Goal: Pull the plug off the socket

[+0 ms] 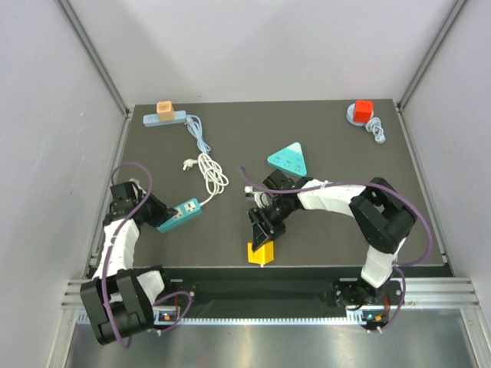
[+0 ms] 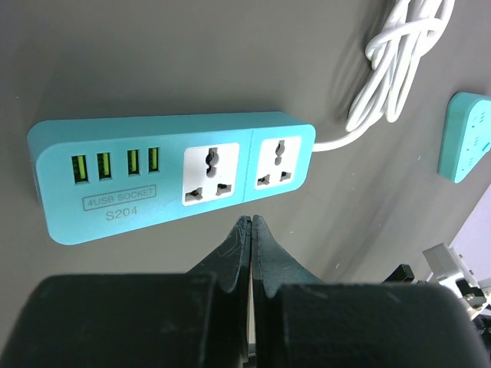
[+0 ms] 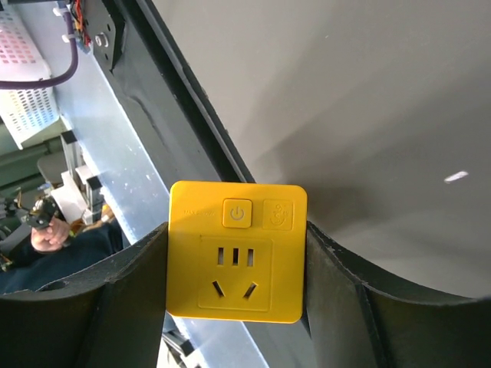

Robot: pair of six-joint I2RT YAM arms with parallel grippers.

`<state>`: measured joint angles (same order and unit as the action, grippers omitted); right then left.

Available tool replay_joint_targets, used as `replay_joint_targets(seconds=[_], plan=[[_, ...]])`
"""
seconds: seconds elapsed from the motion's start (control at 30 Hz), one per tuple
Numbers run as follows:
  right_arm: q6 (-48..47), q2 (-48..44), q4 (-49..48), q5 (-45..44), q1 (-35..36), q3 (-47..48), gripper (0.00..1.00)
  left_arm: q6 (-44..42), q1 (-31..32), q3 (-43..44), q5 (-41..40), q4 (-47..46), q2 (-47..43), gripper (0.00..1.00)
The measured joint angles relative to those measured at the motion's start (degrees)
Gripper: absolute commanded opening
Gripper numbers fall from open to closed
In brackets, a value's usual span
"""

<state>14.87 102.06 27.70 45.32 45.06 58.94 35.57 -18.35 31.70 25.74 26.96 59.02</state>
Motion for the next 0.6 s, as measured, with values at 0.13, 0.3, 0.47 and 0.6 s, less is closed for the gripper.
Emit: replay_joint_targets(seconds=[0.13,0.3,0.47,0.6], plan=[[-1.1,0.5,1.1,-0.8,-0.4,1.1,0.67,0.0,0.1,0.0,0.0,0.0,0.0,0.00],[-3.0,1.1,0.7,-7.0,-1.3,2.6,0.78,0.0,0.4,0.0,0.0,0.0,0.0,0.00],[-3.8,1.8,1.2,-9.6,-1.6,2.7,0.80,0.0,0.6,0.0,0.0,0.0,0.0,0.00],[-4.0,1.7,2.2,-11.1,-1.6,3.5,0.83,0.0,1.0,0.0,0.0,0.0,0.0,0.00]])
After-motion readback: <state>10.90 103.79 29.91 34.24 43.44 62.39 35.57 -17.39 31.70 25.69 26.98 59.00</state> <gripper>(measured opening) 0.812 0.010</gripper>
